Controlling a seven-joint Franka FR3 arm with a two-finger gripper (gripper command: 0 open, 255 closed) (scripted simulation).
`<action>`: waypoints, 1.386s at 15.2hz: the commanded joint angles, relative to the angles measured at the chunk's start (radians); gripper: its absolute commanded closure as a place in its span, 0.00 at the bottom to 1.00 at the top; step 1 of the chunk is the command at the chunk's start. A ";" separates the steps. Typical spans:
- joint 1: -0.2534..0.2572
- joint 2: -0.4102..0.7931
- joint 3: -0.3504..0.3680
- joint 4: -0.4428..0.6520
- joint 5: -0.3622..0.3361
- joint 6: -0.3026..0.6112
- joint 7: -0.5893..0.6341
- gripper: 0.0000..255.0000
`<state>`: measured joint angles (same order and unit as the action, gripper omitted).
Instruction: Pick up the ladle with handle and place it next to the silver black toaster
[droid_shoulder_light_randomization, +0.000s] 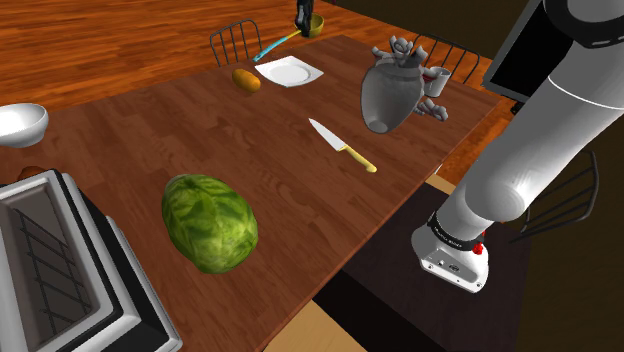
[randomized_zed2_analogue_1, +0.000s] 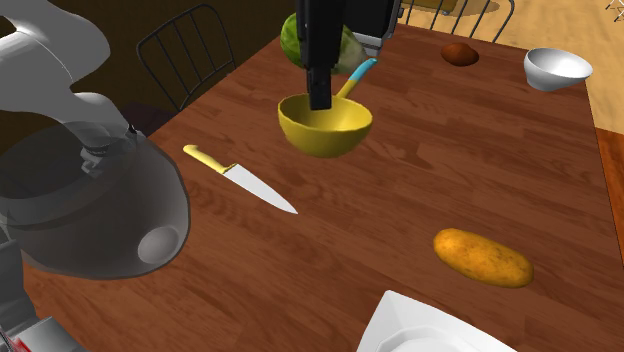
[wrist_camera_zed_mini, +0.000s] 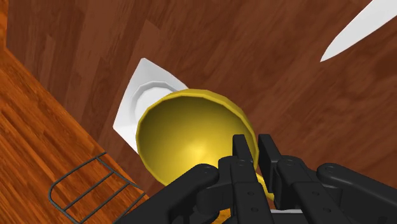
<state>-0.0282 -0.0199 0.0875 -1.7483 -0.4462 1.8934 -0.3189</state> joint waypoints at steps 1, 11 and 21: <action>0.002 0.003 0.002 0.029 0.003 -0.026 -0.009 1.00; 0.052 -0.089 0.056 -0.011 0.010 -0.116 0.064 1.00; 0.148 -0.219 0.185 -0.121 0.045 -0.222 0.253 1.00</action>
<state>0.1099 -0.2248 0.2590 -1.8567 -0.4069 1.6820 -0.0869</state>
